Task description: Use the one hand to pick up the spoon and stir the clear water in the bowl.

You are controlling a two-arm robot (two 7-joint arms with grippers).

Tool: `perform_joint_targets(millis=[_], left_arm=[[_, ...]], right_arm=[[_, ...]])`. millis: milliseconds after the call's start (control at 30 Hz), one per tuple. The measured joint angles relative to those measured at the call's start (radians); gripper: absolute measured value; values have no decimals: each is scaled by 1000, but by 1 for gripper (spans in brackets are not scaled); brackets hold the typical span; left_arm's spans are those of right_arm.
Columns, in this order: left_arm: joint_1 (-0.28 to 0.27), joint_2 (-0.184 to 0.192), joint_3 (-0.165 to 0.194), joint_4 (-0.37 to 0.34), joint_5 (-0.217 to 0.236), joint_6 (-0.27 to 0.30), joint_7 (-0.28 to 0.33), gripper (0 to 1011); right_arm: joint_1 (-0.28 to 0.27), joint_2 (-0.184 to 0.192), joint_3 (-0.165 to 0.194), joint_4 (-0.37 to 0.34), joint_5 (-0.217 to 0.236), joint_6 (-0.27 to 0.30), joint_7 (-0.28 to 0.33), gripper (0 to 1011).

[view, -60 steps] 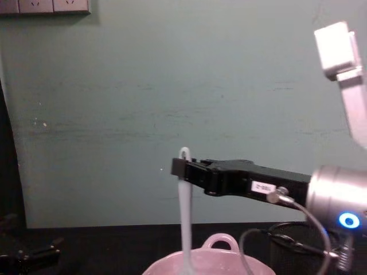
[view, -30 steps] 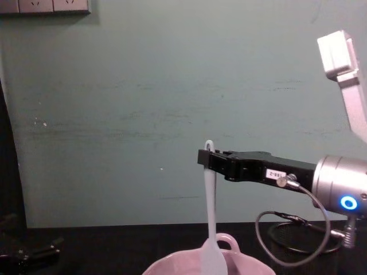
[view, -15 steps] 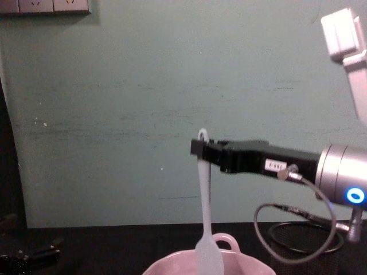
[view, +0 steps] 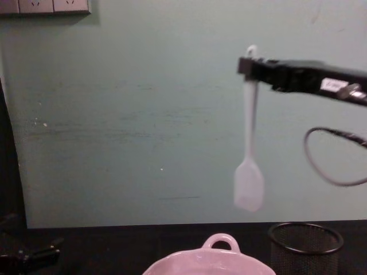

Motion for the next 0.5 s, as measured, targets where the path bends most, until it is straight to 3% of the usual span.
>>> perform_joint_targets(millis=[167, 500], left_arm=[[0, 0, 0, 0, 0, 0, 0, 1011], [0, 0, 0, 0, 0, 0, 0, 1011]], right_arm=[[-46, 47, 59, -53, 13, 6, -30, 116], [-96, 69, 100, -36, 27, 16, -51, 116]])
